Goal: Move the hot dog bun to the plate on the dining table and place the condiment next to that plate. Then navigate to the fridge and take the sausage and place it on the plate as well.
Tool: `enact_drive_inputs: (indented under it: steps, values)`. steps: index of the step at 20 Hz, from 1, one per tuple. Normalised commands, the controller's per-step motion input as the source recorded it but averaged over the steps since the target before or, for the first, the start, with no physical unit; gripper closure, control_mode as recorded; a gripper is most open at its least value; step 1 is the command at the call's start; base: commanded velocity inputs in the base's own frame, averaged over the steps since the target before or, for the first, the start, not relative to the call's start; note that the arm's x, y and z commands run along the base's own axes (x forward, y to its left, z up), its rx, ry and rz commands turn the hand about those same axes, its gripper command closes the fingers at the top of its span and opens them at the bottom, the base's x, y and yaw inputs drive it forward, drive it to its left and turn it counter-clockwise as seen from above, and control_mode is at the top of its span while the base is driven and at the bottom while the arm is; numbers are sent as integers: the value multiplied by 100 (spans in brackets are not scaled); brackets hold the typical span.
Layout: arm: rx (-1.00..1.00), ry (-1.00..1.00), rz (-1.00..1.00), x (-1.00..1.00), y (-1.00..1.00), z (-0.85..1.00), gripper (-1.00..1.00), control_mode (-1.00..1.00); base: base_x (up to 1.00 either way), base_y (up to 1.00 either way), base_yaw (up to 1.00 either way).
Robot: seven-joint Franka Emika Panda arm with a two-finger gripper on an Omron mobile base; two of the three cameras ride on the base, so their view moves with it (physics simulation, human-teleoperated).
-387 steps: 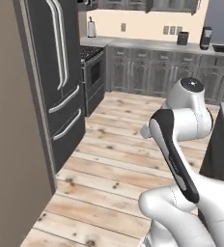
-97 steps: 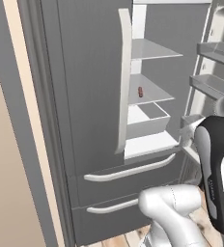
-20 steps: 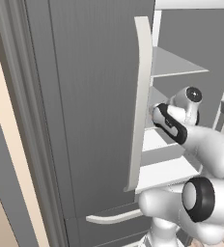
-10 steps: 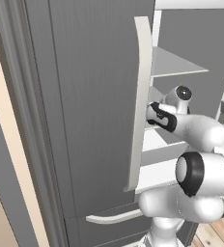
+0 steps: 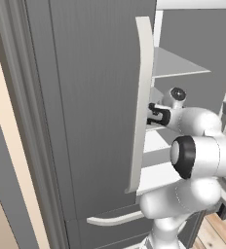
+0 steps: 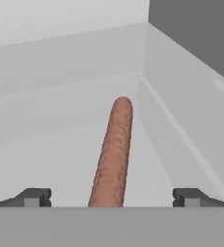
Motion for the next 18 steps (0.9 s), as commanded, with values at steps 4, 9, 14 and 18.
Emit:
enact_drive_inputs:
  steps: [4,9,14,18]
  values:
    - [1,3,-4,25,-3,-26,-100,-100,0,0,0]
    - [1,2,-4,19,-4,-29,-100,-100,0,0,0]
    - [0,2,-3,15,0,-30,100,-100,0,0,0]
    - [0,1,-2,0,-2,-36,100,-100,0,0,0]
